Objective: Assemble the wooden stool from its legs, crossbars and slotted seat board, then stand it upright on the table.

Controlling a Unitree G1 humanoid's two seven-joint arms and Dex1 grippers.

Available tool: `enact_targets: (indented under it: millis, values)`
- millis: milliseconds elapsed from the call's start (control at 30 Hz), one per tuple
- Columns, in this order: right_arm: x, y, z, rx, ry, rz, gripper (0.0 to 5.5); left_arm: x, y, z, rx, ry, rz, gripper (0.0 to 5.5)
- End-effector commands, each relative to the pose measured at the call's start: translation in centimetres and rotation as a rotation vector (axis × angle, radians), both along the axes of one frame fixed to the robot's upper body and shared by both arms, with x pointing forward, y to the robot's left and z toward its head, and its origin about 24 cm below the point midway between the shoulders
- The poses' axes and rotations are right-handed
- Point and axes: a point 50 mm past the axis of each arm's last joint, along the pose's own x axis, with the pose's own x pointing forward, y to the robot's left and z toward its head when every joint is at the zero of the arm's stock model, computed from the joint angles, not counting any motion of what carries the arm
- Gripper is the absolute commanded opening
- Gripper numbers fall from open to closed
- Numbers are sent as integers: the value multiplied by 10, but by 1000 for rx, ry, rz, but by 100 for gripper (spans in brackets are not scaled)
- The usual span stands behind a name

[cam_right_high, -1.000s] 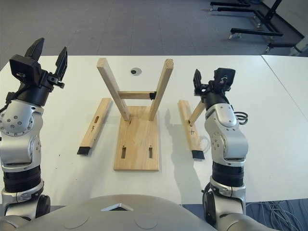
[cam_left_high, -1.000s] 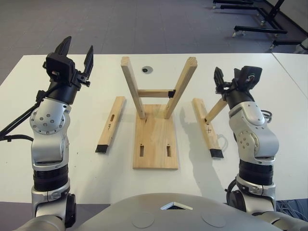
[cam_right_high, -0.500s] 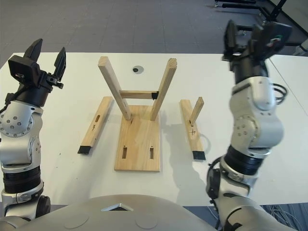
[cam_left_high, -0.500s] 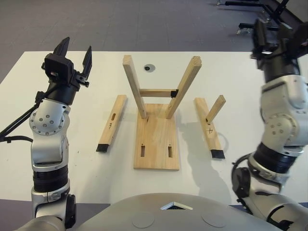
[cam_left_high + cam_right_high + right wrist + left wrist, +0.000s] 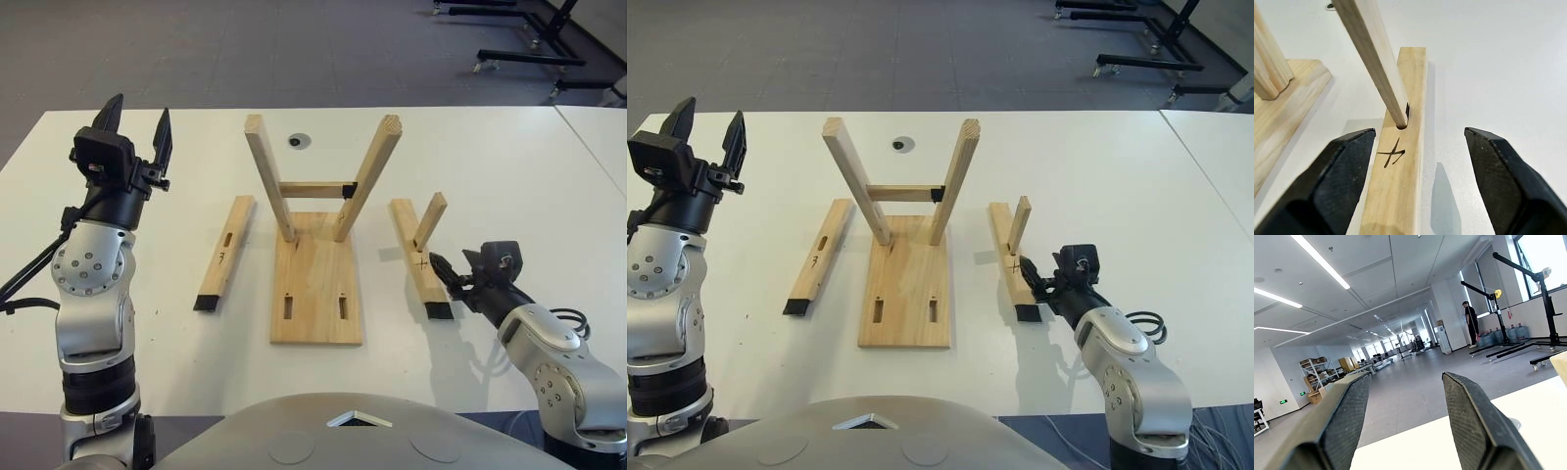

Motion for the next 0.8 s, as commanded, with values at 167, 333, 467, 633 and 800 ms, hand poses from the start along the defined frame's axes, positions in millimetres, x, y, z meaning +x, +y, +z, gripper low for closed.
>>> enact_targets:
  millis: [167, 333, 467, 633, 800]
  values:
    - [-5, 23, -19, -40, 110, 63, 411, 3, -3, 0, 18, 20, -21, 264]
    - [-6, 21, -39, -77, 181, 50, 376, 6, -10, -5, 0, 76, -79, 264]
    - [-8, 20, -47, -90, 218, 81, 306, 2, -19, -26, -9, 227, -114, 264]
    - [-1, 13, -47, -120, 181, 98, 217, 3, -16, -32, -25, 251, -71, 264]
    - [3, 5, -60, -126, 155, 100, 206, 5, -13, -44, -38, 309, -70, 264]
